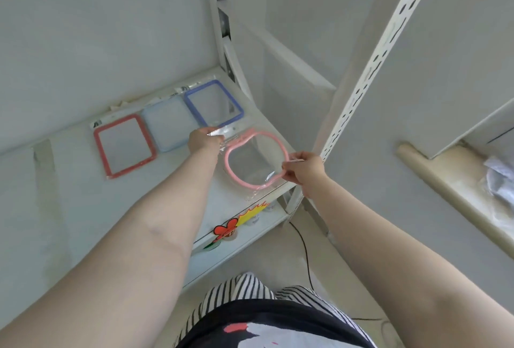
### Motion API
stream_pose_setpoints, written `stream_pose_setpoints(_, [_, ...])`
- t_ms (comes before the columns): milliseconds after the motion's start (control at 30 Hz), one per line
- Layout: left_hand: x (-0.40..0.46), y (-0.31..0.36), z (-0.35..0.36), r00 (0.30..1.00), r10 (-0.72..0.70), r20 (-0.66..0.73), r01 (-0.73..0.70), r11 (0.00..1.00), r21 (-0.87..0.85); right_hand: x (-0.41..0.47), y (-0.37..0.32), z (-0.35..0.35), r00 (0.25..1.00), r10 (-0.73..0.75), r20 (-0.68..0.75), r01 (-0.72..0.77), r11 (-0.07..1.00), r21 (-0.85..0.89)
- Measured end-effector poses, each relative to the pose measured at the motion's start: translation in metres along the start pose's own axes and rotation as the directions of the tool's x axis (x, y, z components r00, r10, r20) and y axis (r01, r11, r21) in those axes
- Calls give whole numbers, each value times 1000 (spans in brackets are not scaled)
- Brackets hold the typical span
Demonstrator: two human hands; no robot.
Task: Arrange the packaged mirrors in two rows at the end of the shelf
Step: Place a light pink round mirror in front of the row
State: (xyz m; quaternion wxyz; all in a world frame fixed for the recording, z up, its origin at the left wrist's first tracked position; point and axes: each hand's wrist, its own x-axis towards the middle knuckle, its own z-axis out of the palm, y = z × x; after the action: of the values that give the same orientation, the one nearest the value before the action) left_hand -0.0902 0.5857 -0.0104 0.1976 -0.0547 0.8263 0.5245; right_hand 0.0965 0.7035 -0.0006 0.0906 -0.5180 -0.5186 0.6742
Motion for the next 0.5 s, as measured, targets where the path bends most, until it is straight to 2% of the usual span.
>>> stream_pose_setpoints(200, [17,-17,25,986,90,-137,-91,996,2,38,9,4,1000,-11,7,11,1000,-26])
stream_pose_setpoints(300, [10,-24,26,955,235,-182,-203,963,179,48,13,8,999,-28,18,29,998,-49])
stream_pose_setpoints(367, [-1,-32,29,912,386,-137,-312,871,379,53,14,10,999,-39,13,40,995,-95])
stream_pose_setpoints(433, [-13,-43,39,872,489,-24,-386,717,581,53,12,10,999,-51,12,52,988,-142])
stream_pose_setpoints(500, [-21,-50,50,887,454,87,-380,609,696,52,9,12,997,-74,13,75,982,-172])
